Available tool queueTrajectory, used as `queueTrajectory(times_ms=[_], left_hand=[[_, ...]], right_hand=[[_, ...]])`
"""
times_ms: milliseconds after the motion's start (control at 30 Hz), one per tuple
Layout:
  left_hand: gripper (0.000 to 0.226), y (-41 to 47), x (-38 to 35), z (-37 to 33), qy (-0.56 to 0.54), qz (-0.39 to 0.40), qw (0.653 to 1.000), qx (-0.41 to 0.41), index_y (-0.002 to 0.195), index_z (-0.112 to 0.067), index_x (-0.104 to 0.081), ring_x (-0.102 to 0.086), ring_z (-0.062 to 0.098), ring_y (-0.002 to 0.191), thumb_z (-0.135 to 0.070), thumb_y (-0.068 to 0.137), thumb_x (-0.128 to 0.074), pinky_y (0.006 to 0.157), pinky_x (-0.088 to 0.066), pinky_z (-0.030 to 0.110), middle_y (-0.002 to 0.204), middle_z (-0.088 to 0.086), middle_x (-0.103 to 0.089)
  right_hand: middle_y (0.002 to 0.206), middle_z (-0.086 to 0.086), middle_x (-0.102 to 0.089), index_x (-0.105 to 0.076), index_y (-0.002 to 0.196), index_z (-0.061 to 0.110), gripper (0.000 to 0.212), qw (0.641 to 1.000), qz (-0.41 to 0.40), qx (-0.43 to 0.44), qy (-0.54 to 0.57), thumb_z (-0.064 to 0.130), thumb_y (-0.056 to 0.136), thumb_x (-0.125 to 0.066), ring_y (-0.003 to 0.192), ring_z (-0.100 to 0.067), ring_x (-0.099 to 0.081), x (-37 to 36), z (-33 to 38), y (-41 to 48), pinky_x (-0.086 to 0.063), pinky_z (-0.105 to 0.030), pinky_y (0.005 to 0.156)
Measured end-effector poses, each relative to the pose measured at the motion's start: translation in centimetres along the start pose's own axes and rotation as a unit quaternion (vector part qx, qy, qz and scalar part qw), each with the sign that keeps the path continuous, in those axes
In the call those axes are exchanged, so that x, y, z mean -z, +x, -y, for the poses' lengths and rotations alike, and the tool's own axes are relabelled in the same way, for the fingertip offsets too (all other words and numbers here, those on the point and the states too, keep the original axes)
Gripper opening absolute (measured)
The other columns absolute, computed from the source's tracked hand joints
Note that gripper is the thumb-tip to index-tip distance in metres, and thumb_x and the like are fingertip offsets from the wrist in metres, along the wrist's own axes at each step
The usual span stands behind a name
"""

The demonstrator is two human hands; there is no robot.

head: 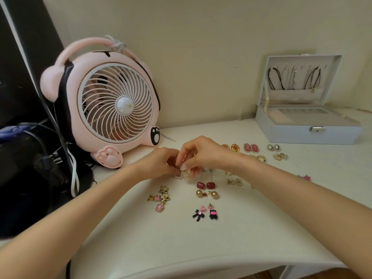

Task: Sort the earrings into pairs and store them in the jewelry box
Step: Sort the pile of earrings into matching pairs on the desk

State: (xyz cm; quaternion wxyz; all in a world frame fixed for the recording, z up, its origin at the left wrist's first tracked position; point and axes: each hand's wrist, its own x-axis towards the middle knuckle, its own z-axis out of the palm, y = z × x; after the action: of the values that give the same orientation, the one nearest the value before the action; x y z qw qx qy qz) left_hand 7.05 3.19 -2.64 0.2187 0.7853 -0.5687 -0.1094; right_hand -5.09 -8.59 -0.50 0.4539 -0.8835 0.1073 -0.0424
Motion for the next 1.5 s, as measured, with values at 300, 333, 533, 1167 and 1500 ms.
queueTrajectory(times_ms=[300,333,533,1167,1500], left_hand=[[0.024,-0.2,-0.2,0.5,-0.017,-0.051,0.998,-0.023,0.088,-0.014,-0.053,-0.052,0.000,0.067,0.007,0.077,-0.058,0.059,-0.040,0.008,0.074,-0.014,-0.054],[0.026,-0.3,0.0,0.4,-0.010,-0.056,0.998,-0.021,0.087,-0.014,-0.051,-0.052,-0.003,0.066,0.008,0.077,-0.057,0.059,-0.040,0.007,0.073,-0.015,-0.052],[0.025,-0.8,0.4,0.3,-0.022,-0.043,0.999,-0.022,0.087,-0.013,-0.054,-0.054,-0.018,0.065,0.008,0.076,-0.062,0.059,-0.040,0.003,0.071,-0.013,-0.056],[0.031,1.3,-1.5,1.2,-0.009,-0.109,0.994,-0.013,0.086,-0.014,-0.052,-0.055,0.011,0.070,-0.012,0.070,-0.078,0.065,-0.045,0.025,0.073,-0.011,-0.055],[0.019,0.0,0.4,0.6,0.008,-0.127,0.992,0.012,0.095,-0.017,-0.057,-0.056,0.012,0.074,-0.020,0.081,-0.070,0.067,-0.045,0.024,0.078,-0.008,-0.059]], right_hand=[[0.079,-0.001,-0.065,-0.068,0.092,0.016,0.034,0.994,0.076,0.051,-0.053,-0.012,0.074,-0.063,0.075,-0.009,-0.063,-0.7,0.0,0.1,-0.052,-0.028,0.079],[0.079,0.000,-0.065,-0.067,0.091,0.017,0.035,0.994,0.074,0.054,-0.053,-0.012,0.073,-0.063,0.075,-0.010,-0.063,-1.0,-0.1,0.3,-0.052,-0.030,0.080],[0.076,-0.003,-0.064,-0.067,0.091,0.010,0.033,0.995,0.037,0.047,-0.078,-0.017,0.072,-0.062,0.066,-0.009,-0.061,-1.7,-0.8,1.0,-0.052,-0.015,0.067],[0.082,-0.004,-0.069,-0.060,0.095,0.015,0.032,0.974,-0.087,0.066,-0.200,-0.009,0.075,-0.055,0.078,-0.019,-0.063,-1.2,-2.6,1.7,-0.053,-0.040,0.075],[0.086,0.003,-0.064,-0.064,0.096,0.021,0.027,0.974,-0.112,0.077,-0.184,0.000,0.078,-0.064,0.081,-0.016,-0.061,-0.7,-1.7,1.2,-0.052,-0.039,0.081]])
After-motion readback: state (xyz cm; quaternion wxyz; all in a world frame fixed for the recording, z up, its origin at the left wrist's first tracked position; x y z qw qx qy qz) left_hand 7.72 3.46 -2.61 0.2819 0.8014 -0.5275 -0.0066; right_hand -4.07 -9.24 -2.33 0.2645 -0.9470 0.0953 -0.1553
